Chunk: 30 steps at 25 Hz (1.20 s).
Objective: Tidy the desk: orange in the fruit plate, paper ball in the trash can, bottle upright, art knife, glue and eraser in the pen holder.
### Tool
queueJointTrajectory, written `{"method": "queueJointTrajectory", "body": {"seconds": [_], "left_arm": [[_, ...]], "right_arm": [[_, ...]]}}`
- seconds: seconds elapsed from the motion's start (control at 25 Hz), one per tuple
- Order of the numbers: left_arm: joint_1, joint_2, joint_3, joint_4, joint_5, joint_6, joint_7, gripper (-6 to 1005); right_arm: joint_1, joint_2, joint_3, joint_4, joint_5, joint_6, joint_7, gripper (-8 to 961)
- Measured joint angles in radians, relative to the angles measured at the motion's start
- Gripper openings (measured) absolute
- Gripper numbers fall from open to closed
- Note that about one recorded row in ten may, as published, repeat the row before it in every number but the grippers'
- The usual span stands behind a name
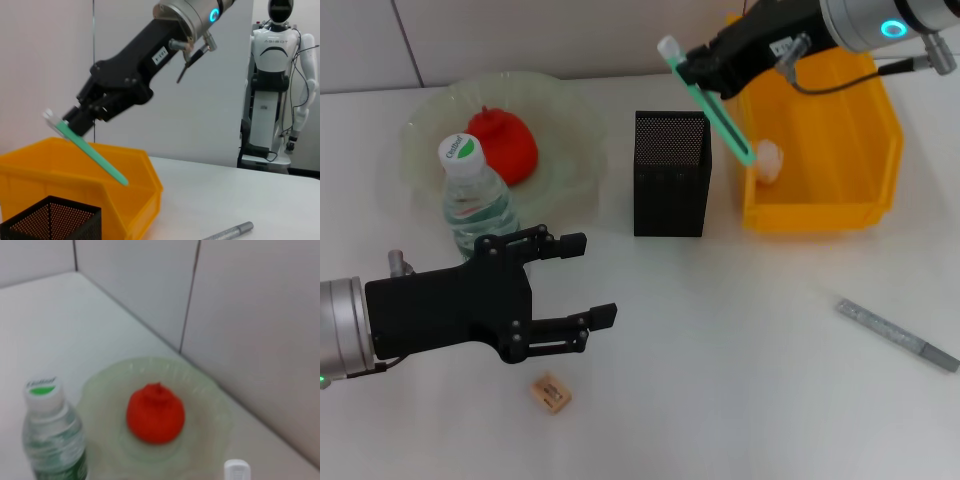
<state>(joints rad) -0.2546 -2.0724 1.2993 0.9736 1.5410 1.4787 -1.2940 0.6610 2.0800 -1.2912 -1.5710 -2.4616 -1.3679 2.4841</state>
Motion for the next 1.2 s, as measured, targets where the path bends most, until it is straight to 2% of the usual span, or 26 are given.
{"method": "queueJointTrajectory", "body": {"seconds": [0.24,0.56,0.92,1.0,1.08,1.12,1.2], "left_arm": [[-0.004,0.000,0.000,-0.017,-0.008,0.000,0.020,804],[-0.015,0.000,0.010,-0.022,-0.017,0.000,0.021,804],[-0.016,0.000,0.011,-0.035,-0.020,0.000,0.021,804],[-0.017,0.000,0.011,-0.037,-0.020,0.000,0.021,804],[-0.017,0.000,0.011,-0.038,-0.020,0.000,0.021,804],[-0.017,0.000,0.011,-0.039,-0.020,0.000,0.021,804],[-0.017,0.000,0.011,-0.043,-0.020,0.000,0.021,804]], "right_arm": [[-0.020,0.000,0.003,0.040,0.080,0.092,-0.076,109],[-0.084,0.002,-0.008,0.094,0.246,0.206,-0.266,116],[-0.184,0.000,0.071,0.168,0.567,0.204,-0.600,125],[-0.194,0.000,0.082,0.179,0.595,0.202,-0.635,126],[-0.218,-0.001,0.114,0.217,0.679,0.190,-0.716,128],[-0.230,-0.001,0.167,0.264,0.747,0.156,-0.780,129],[-0.233,-0.002,0.199,0.294,0.783,0.129,-0.815,131]]}}
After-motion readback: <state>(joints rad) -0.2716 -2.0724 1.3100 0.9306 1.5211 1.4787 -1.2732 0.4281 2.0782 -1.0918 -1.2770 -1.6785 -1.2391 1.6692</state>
